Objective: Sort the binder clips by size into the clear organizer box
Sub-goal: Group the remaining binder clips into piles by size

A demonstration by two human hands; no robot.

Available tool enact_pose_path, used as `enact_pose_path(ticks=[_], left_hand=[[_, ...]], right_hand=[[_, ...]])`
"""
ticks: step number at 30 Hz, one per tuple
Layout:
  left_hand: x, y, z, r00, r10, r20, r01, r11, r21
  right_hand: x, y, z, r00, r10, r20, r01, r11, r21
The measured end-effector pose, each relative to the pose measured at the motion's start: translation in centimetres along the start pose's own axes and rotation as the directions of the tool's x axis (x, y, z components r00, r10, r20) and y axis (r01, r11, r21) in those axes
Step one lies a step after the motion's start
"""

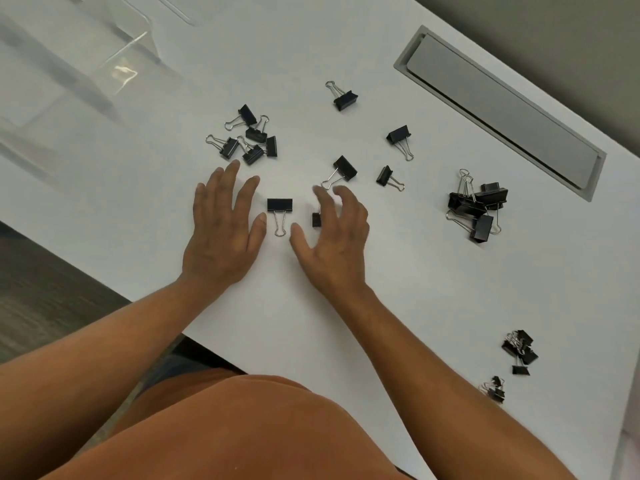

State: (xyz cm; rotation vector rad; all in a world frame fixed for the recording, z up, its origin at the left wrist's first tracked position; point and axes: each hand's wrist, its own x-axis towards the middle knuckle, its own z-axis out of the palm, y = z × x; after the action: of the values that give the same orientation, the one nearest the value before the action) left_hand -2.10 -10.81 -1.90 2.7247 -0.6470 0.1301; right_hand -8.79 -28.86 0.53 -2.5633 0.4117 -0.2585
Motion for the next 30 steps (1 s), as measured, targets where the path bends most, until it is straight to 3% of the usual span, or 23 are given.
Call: enact_pose_path(ticks=[5,13,18,21,24,26,30], left_hand=[[-0.3,-0.1,0.0,0.999,0.040,-0.038,-0.038,0.998,0.047],[0.0,0.1,-0.2,1.000,0.006,-0.026,-0.006,1.000,-0.030],[-0.1,-0.1,-0.1,0.999,0.028,-0.017,-0.027,0.999,0.030],[-0.1,-0.2,-0.1,0.999,0.033,-0.018,-0.033,0.999,0.035],[-0.2,-0.1,0.0,1.000,0.021,-0.009,-0.020,0.999,0.046],[-0.1,-0.1,0.0,1.000,0.017,-0.006,-0.017,0.999,0.040],[-0.3,-0.3,0.2,0.999,0.036,-0.015,-0.035,0.997,0.071]], right_hand=[[1.2,-2.3,2.5,0.976,-0.144,0.166,0.173,0.969,-0.176],[2.2,0.3,2.7,0.980,-0.198,0.006,0.191,0.939,-0.286],[2.3,1.3,2.1,0.961,-0.273,-0.043,0.260,0.946,-0.194],[2.2,1.8,1.0,0.973,-0.221,-0.063,0.211,0.968,-0.133],[0.8,2.0,-0.3,0.999,0.016,0.031,-0.007,0.957,-0.291],[-0.2,2.1,-0.4,0.992,0.105,0.066,-0.075,0.932,-0.356],[-0.7,1.3,-0.2,0.996,0.014,0.093,0.021,0.931,-0.364]])
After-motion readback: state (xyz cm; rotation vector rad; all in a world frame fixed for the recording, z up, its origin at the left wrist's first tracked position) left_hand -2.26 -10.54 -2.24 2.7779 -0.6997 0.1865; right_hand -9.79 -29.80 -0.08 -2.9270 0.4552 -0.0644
